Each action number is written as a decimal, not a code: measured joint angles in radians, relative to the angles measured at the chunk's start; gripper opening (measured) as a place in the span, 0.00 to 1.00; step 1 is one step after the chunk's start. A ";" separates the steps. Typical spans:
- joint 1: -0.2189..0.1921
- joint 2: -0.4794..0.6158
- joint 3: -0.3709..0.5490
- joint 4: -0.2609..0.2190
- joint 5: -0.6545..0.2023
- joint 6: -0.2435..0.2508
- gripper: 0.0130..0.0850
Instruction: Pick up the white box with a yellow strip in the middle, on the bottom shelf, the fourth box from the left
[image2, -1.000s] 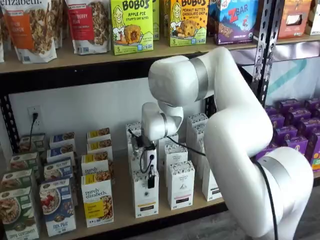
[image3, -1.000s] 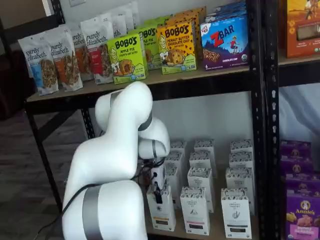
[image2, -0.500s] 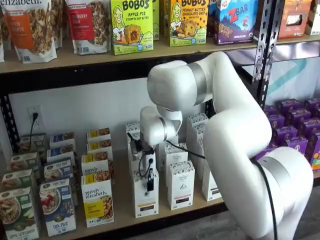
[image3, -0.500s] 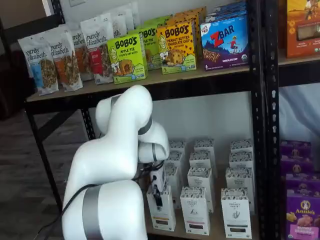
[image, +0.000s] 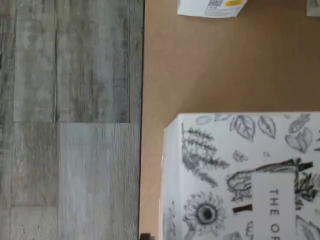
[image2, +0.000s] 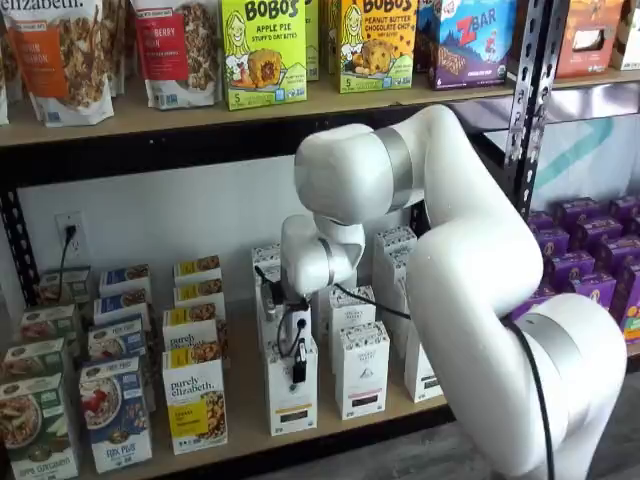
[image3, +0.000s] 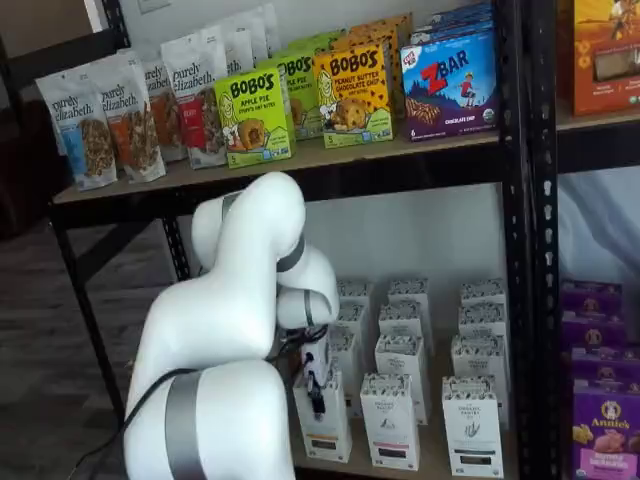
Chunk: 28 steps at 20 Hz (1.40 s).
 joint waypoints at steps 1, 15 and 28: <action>0.000 0.000 0.000 -0.002 0.001 0.002 0.78; 0.002 -0.003 -0.005 0.001 0.019 0.001 0.72; 0.003 -0.034 0.040 -0.010 0.009 0.011 0.50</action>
